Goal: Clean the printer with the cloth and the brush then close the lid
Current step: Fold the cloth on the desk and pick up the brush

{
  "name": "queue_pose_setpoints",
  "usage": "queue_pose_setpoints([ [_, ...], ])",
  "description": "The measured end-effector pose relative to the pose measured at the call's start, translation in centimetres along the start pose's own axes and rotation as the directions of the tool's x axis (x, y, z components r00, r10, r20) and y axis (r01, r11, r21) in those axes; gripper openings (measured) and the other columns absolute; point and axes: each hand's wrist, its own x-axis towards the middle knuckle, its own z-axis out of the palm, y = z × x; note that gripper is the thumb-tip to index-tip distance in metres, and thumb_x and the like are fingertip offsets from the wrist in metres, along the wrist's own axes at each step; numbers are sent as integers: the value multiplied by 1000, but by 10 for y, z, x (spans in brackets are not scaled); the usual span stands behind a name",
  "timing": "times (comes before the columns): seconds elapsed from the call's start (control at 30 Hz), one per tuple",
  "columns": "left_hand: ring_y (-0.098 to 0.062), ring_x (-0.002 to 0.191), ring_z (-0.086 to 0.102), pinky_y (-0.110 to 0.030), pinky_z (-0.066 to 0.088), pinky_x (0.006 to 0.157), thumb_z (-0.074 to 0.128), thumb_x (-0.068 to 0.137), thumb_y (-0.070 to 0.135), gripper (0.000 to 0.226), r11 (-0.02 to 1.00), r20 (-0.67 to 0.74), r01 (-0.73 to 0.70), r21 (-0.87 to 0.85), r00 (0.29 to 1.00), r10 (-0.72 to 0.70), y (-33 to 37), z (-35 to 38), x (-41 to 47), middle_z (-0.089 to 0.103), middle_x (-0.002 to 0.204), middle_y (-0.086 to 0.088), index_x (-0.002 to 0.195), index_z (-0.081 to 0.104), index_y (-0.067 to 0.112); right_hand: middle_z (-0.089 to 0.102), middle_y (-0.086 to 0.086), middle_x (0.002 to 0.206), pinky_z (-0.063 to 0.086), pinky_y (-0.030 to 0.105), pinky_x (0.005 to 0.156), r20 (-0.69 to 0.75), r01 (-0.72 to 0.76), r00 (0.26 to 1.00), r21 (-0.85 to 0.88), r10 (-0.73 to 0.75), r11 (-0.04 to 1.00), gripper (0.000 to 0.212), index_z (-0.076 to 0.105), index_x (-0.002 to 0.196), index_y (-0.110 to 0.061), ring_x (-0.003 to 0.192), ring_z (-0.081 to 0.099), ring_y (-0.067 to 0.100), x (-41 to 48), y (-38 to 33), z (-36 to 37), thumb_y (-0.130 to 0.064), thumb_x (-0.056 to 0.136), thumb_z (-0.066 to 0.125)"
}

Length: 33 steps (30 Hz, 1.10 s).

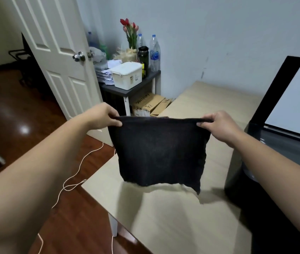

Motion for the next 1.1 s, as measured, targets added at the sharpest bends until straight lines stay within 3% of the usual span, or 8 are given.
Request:
queue_pose_setpoints([
  [0.1,-10,58,47,-21,35,56,73,81,21,11,965,-254,-36,-260,967,-33,-11,-8,7,55,61,4,73,66,17,70,15,84,45,30,67,-106,22,994,48,-17,999,8,72,80,-11,73,57,18,19,-9,8,-13,84,65],
  [0.2,-6,60,51,-15,40,59,68,85,15,10,838,-309,-102,-535,947,-83,-25,-10,8,58,67,-1,75,66,16,65,-1,70,42,22,60,-97,68,994,159,-53,985,15,70,74,-20,65,55,11,21,-20,18,-10,85,65],
  [0.4,-19,74,51,-23,37,64,68,80,20,16,724,142,143,-674,988,-63,-91,42,-7,57,79,-14,80,65,4,60,0,62,37,22,61,183,-4,983,159,-25,987,12,73,74,-18,60,50,7,-13,22,61,-10,81,69],
  [0.5,-20,69,51,-23,36,62,64,86,10,18,729,392,343,-593,913,-111,-113,89,-23,61,64,-4,68,65,9,56,-5,58,34,17,53,332,-98,941,79,66,992,10,72,75,-17,53,45,5,-35,60,91,-10,81,69],
  [0.67,-17,65,65,-23,52,55,56,92,4,12,656,660,601,-456,723,-205,-116,140,-48,67,75,-10,90,65,-3,55,3,71,43,30,69,592,-253,774,-39,226,967,11,69,78,-7,69,52,13,-51,107,111,-16,84,66],
  [0.9,-20,66,55,-25,54,52,60,91,12,10,660,357,551,-511,834,-420,-123,182,-27,57,77,-9,83,63,6,66,8,81,48,30,67,319,-385,890,147,324,911,16,67,73,-16,73,60,19,-21,117,138,-6,84,65],
  [1.0,-29,79,62,-42,59,74,65,87,19,15,698,188,502,-511,857,-479,-136,189,-9,61,77,-10,76,66,9,64,2,75,40,24,58,182,-349,924,48,335,936,11,66,73,-20,68,57,17,9,120,156,-15,82,68],
  [1.1,-30,103,62,-40,52,90,67,83,31,23,817,140,505,-280,863,-486,-137,194,3,67,102,-9,99,67,14,62,-5,78,41,22,61,150,-338,928,-46,341,940,10,67,89,-16,64,55,13,22,120,167,-17,80,70],
])
